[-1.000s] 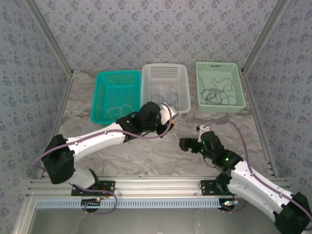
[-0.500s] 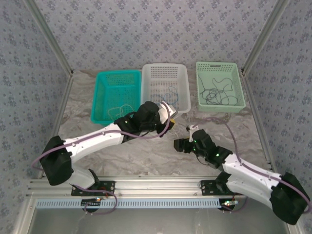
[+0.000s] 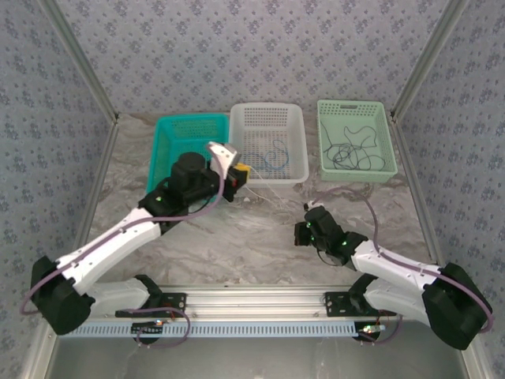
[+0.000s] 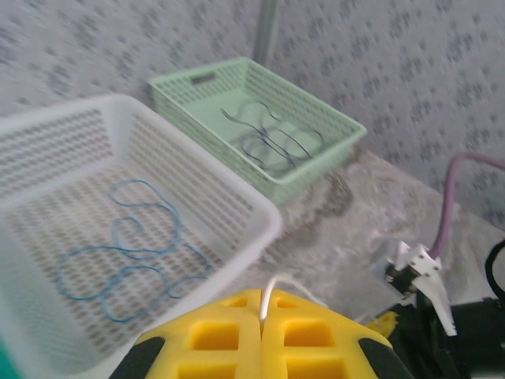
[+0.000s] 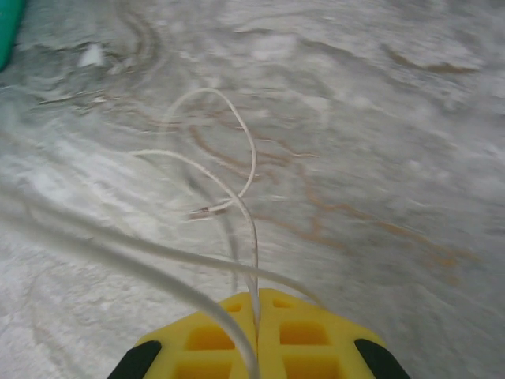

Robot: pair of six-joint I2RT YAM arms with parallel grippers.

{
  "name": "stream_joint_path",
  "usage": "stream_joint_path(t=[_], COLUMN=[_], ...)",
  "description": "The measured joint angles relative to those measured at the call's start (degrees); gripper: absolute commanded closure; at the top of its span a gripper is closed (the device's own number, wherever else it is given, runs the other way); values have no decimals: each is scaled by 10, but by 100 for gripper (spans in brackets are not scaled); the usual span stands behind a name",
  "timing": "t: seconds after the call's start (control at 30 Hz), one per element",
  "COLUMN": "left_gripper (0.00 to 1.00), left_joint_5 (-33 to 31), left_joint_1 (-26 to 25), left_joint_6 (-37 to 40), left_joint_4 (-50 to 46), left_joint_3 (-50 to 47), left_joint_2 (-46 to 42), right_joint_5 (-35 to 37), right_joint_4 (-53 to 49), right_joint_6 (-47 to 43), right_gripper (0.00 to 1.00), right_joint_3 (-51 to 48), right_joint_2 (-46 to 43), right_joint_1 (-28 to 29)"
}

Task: Untangle the cables

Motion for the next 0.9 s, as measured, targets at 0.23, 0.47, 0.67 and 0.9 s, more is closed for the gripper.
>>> stream_joint_path(t=[0.23,0.47,0.67,0.9], left_gripper=[100,100,100,99], left_joint_5=[28,25,27,21], left_joint_1=[25,85,108,121], left_joint_6=[-2,-1,6,21], left_joint_4=[-22,-36,-38,-60], left_joint_3=[-3,26,94,105], left_joint_2=[-32,-65,-86,-88], right_joint_5=[1,8,17,21], right_joint_4=[-25,-73,-85,-87], right_joint_6=[31,36,35,36], right_gripper=[100,98,92,93], right_joint_3=[13,22,28,30], right_joint_2=[19,73,83,85], right_joint_1=[-29,-39,-39,-39])
